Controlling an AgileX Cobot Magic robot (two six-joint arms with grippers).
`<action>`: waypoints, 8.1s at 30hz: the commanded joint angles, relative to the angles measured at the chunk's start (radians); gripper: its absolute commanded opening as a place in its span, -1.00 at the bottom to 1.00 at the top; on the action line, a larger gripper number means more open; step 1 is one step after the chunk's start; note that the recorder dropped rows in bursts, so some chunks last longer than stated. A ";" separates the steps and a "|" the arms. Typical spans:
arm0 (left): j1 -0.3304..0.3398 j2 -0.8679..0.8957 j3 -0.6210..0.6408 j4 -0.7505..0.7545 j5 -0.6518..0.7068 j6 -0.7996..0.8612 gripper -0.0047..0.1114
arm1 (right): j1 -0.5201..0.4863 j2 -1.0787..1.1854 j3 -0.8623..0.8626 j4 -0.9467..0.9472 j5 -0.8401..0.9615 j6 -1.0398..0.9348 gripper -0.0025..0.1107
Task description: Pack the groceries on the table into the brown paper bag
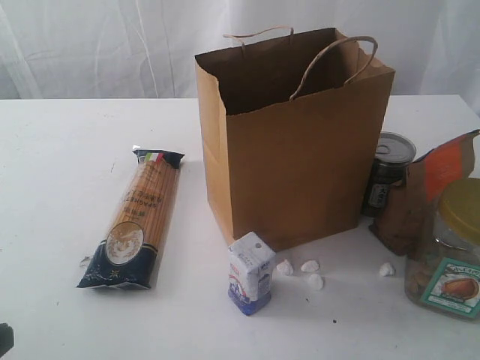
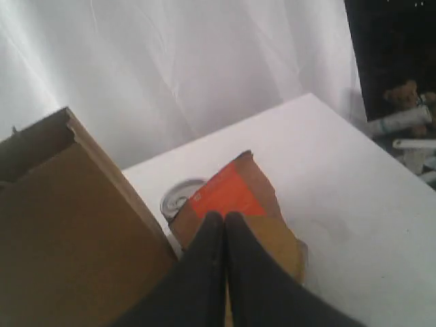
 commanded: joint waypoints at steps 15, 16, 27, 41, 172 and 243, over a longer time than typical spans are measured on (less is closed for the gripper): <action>-0.004 -0.076 0.004 0.001 0.005 -0.006 -0.92 | 0.004 0.639 -0.457 0.087 0.553 -0.291 0.31; -0.004 -0.076 0.004 0.001 0.005 -0.006 -0.92 | 0.004 0.650 -0.459 0.087 0.558 -0.293 0.31; -0.004 -0.076 0.004 0.001 0.005 -0.006 -0.92 | 0.004 0.671 -0.459 0.085 0.572 -0.234 0.31; -0.004 -0.076 0.004 0.001 0.005 -0.006 -0.92 | 0.004 0.673 -0.459 0.074 0.510 -0.388 0.70; -0.004 -0.076 0.004 0.001 0.005 -0.006 -0.92 | 0.171 0.935 -0.689 -0.050 0.588 -0.357 -0.96; -0.004 -0.076 0.004 0.001 0.005 -0.006 -0.92 | 0.528 1.552 -1.397 0.208 0.426 -0.806 -0.96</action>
